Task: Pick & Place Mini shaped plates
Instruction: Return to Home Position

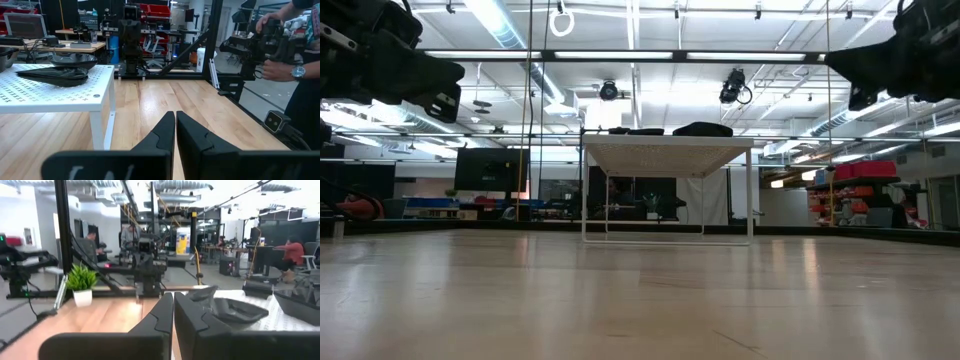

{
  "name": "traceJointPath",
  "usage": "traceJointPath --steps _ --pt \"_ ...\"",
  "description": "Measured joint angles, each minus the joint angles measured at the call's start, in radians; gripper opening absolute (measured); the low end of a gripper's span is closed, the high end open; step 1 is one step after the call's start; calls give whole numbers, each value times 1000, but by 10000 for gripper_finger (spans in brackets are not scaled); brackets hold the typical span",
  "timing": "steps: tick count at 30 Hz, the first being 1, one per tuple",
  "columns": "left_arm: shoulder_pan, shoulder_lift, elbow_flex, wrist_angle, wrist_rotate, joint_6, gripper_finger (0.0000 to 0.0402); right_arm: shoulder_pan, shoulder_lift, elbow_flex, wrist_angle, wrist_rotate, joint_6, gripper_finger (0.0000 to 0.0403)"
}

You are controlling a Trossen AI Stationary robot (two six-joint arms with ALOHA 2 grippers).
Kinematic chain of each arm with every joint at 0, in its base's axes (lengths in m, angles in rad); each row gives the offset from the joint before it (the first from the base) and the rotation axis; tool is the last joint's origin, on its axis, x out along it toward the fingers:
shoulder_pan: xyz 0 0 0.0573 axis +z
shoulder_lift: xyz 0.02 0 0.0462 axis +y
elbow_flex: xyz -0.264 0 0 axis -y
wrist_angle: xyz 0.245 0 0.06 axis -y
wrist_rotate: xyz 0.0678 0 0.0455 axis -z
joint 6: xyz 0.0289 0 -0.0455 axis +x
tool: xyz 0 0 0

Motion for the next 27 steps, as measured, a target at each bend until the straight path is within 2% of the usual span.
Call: traceJointPath --steps 13,27 --pt "0 0 0 0 0 0 21 0 1 0 -149 -1 22 19" --pt "0 0 0 0 0 0 21 0 29 0 -146 -3 21 19"
